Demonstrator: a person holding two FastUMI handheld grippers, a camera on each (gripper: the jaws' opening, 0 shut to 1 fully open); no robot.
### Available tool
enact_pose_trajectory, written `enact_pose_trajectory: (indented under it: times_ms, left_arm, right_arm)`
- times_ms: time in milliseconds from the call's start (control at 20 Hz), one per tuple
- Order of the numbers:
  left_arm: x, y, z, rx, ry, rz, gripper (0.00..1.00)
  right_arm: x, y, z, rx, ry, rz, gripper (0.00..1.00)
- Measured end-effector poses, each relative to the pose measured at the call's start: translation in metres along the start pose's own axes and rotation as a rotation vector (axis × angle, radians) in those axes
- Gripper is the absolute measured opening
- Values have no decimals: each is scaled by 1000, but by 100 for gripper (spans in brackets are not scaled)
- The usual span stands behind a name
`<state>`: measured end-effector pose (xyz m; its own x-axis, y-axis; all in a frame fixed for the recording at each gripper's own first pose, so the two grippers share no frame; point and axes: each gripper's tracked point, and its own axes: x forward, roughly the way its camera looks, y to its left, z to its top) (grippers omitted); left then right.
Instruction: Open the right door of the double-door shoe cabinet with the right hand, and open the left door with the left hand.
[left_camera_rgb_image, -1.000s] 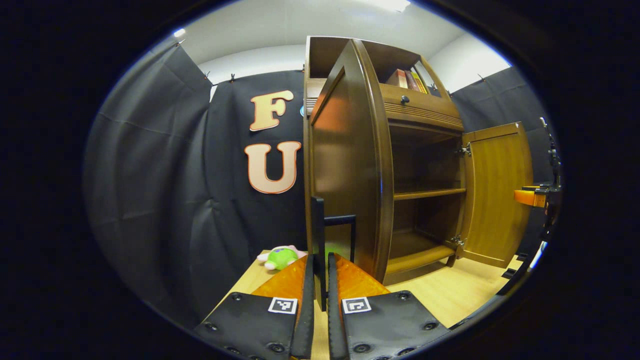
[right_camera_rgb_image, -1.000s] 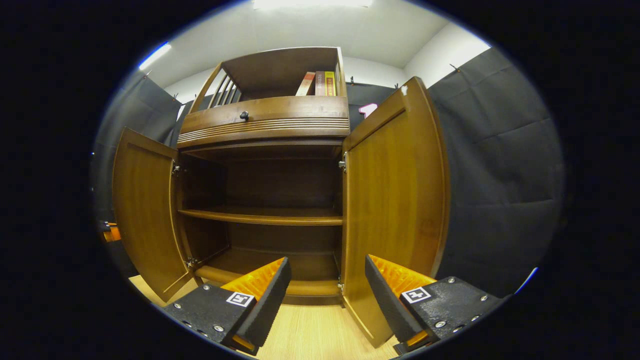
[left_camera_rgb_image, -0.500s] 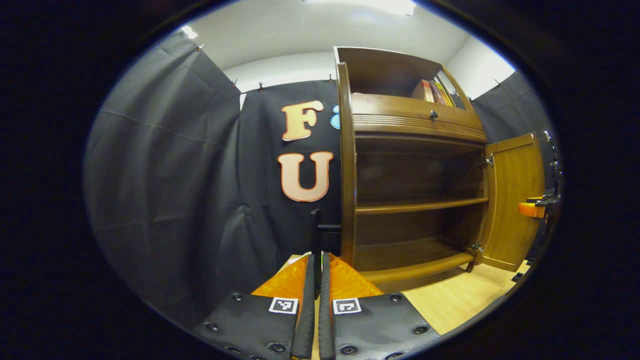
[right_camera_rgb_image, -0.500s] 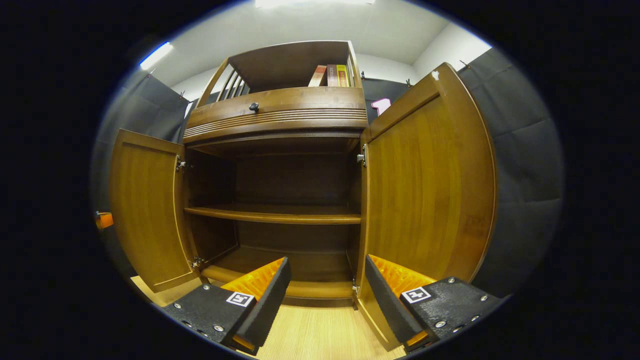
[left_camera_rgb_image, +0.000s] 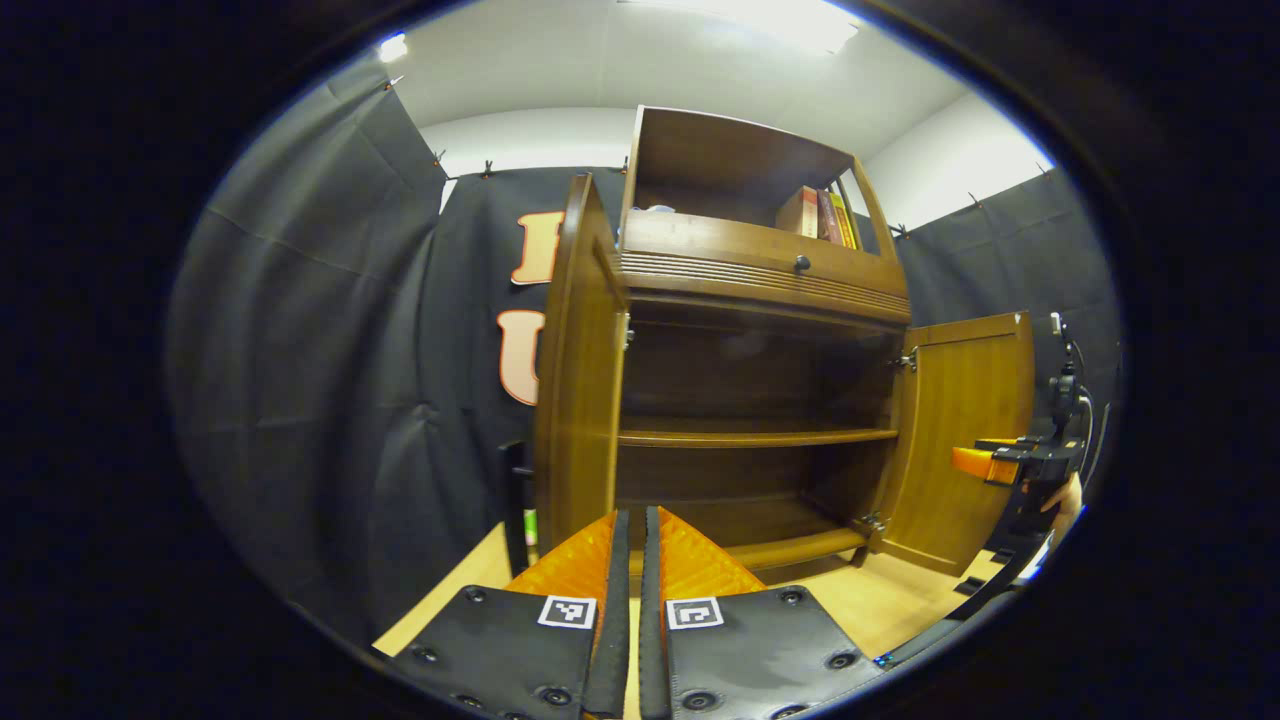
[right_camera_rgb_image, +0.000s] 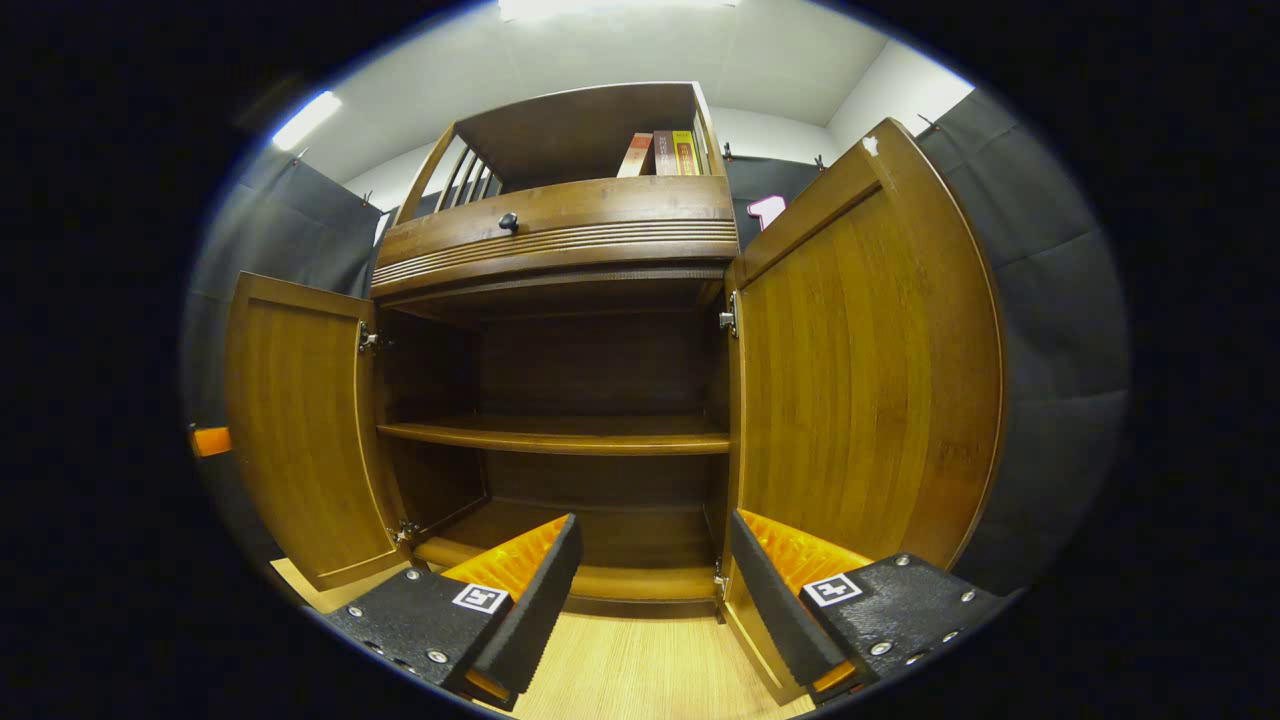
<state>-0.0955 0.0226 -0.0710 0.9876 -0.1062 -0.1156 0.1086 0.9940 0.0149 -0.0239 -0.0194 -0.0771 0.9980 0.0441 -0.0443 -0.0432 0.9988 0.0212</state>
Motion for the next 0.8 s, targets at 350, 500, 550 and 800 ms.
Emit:
enact_pose_trajectory:
  times_ms: [350, 500, 550, 800]
  left_arm:
    - [42, -66, 7, 49, 21, -50, 26]
    - [60, -88, 14, 78, 12, -55, 39]
    - [66, -94, 19, 87, 3, -57, 45]
    - [90, -102, 34, 98, -39, -17, 76]
  right_arm:
    - [-5, -24, 17, 9, -26, -19, 92]
    - [-5, -31, 18, 14, -29, -29, 92]
    - [-5, -33, 20, 13, -31, -33, 92]
    - [-9, -41, 29, 5, -44, -52, 92]
